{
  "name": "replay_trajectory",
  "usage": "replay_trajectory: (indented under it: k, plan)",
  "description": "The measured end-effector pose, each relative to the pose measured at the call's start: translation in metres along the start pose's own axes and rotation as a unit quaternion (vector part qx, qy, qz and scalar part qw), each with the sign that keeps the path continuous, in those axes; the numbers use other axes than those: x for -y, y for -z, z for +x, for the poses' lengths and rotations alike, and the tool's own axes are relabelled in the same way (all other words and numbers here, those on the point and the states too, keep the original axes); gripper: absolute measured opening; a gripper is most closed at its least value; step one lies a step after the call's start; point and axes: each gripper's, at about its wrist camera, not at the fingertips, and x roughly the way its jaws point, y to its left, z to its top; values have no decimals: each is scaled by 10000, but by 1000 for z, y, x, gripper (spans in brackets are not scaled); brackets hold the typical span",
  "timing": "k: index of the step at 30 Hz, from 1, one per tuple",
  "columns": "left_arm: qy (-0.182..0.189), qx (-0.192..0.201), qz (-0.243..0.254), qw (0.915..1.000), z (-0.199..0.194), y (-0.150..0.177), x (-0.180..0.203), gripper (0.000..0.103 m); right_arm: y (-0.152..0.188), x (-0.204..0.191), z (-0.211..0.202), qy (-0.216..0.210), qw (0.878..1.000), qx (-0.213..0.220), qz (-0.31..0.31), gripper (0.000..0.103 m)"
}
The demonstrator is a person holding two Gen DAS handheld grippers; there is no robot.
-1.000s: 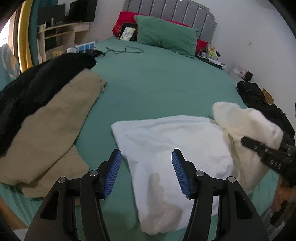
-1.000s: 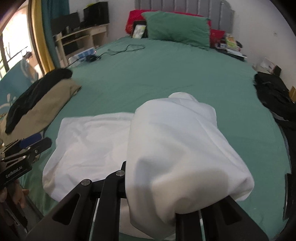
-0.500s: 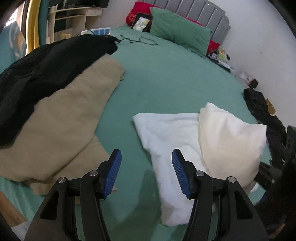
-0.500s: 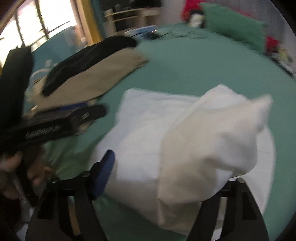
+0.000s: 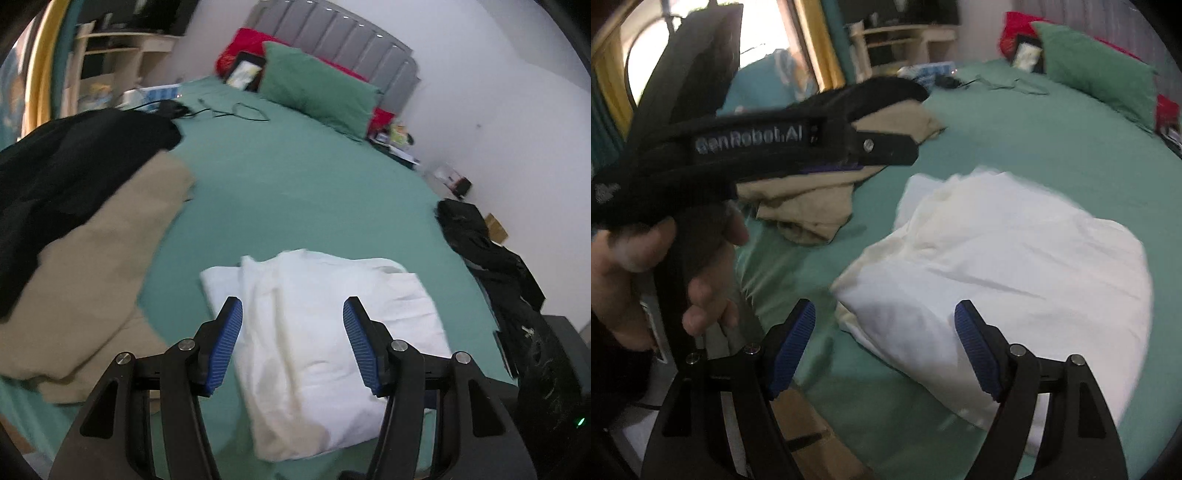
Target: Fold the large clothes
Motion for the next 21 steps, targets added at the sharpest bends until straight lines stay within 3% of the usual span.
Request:
replay_trajectory:
  k: [3, 7, 8, 11, 12, 14, 16, 17, 19, 21]
  plan:
    - [-69, -322, 175, 9993, 17, 5, 9, 60, 5, 19, -21, 165, 9985, 270, 442, 78]
    - [-496, -1177, 319, 9913, 52, 22, 6, 60, 17, 61, -49, 525, 9885, 695, 1234, 78]
    - [-526, -1418, 247, 9882, 62, 28, 2, 60, 20, 70, -52, 595, 9855, 749, 1398, 78]
    - [-421, -1628, -118, 9857, 73, 37, -11, 57, 37, 105, -59, 972, 9703, 778, 2076, 78]
    - [-414, -1586, -240, 9862, 73, 36, -15, 53, 46, 118, -60, 1099, 9630, 758, 2341, 78]
    - [-560, -1541, -181, 9863, 73, 36, -17, 22, 54, 134, -56, 1121, 9547, 735, 2656, 78]
    - [-658, -1493, -118, 9865, 71, 38, -18, 10, 67, 144, -54, 985, 9494, 647, 2911, 78]
    - [-733, -1448, -87, 9867, 69, 40, -18, 5, 72, 148, -50, 795, 9467, 615, 3061, 78]
    - [-1023, -1353, -44, 9855, 64, 42, -21, 5, 82, 155, -44, 396, 9406, 617, 3315, 78]
    - [-1035, -1279, -224, 9861, 57, 44, -27, 4, 91, 154, -40, 159, 9373, 626, 3425, 78]
